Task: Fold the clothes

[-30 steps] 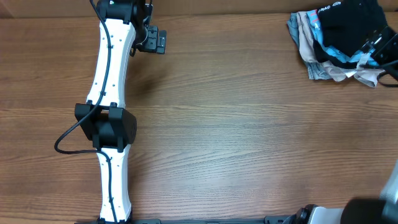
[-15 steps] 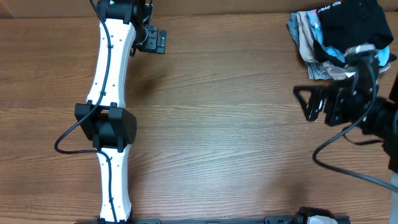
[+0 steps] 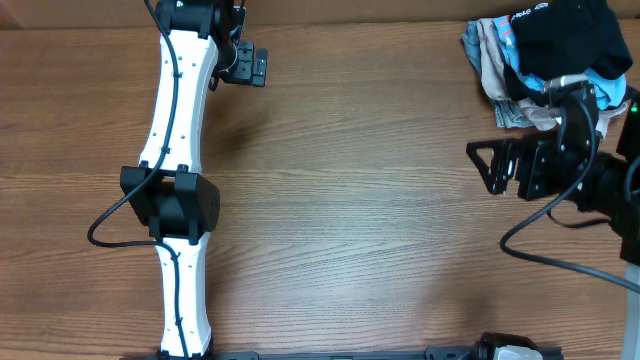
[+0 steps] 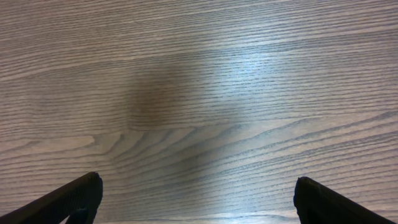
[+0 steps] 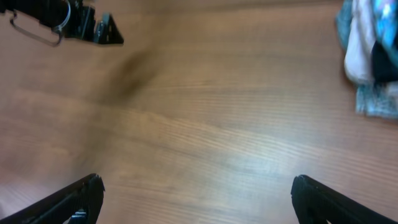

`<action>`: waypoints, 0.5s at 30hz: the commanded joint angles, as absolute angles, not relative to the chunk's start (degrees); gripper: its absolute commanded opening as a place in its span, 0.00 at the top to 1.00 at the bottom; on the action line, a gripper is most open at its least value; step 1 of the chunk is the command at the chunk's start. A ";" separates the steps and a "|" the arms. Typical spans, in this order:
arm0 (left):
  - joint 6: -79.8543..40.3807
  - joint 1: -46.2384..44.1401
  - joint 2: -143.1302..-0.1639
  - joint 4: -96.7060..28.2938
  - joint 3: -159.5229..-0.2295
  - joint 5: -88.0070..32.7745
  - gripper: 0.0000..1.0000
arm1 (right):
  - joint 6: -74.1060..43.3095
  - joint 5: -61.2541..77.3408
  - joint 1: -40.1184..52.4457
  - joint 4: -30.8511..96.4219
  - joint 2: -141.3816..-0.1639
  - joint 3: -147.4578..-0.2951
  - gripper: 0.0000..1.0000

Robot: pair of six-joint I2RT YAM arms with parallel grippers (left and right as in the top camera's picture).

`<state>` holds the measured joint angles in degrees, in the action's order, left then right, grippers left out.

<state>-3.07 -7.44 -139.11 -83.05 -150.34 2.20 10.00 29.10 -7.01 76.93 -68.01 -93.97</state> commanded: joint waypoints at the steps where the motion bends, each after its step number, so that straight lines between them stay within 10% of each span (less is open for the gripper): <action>1: -3.86 -7.05 -138.45 -82.89 -150.15 2.07 0.00 | 10.79 28.73 -6.09 71.55 -67.35 -89.34 0.00; 15: -3.86 -7.05 -138.45 -82.89 -150.15 2.07 0.00 | 8.71 25.39 5.34 33.63 -32.51 -38.72 0.00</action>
